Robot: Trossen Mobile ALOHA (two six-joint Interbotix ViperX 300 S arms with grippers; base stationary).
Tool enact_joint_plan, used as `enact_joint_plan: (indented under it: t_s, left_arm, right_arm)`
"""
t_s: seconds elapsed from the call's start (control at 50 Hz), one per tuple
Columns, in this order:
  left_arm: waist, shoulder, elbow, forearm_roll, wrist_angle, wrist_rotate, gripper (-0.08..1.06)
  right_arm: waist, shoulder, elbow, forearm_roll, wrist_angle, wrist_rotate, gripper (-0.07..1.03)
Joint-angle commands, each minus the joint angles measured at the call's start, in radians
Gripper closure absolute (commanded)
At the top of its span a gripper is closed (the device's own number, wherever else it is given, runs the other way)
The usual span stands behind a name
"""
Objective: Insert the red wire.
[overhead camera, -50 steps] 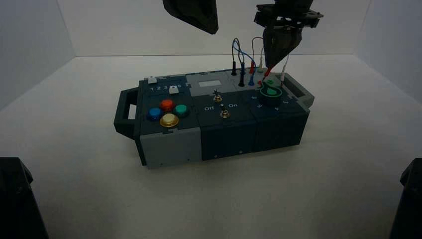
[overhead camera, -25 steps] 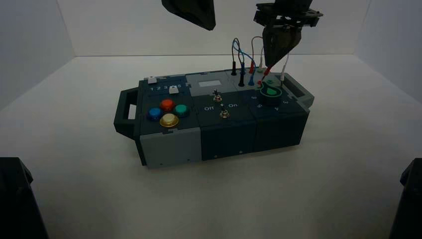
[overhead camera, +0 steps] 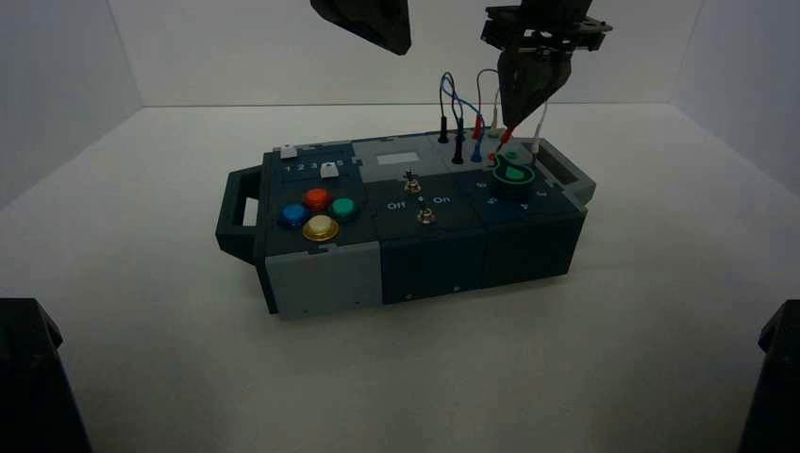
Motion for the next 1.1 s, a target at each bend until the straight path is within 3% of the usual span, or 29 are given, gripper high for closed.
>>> enact_joint_plan:
  t_s: [0.02, 0.42, 0.78, 1.1]
  left_arm:
    - [0.003, 0.018, -0.061, 0.003, 0.058, 0.034, 1.01]
    - [0.018, 0.057, -0.086, 0.003, 0.072, 0.064, 1.01]
    - [0.057, 0.078, -0.034, 0.003, -0.094, 0.071, 1.01]
    - [0.057, 0.118, 0.038, 0.003, -0.236, 0.124, 1.01]
  right_arm:
    - [0.003, -0.021, -0.026, 0.0, -0.003, -0.003, 0.99]
    - [0.003, -0.023, -0.026, 0.0, -0.003, -0.005, 0.99]
    - [0.003, -0.021, -0.025, 0.0, -0.003, -0.005, 0.99]
    - [0.003, -0.02, -0.028, 0.002, -0.003, -0.005, 0.99]
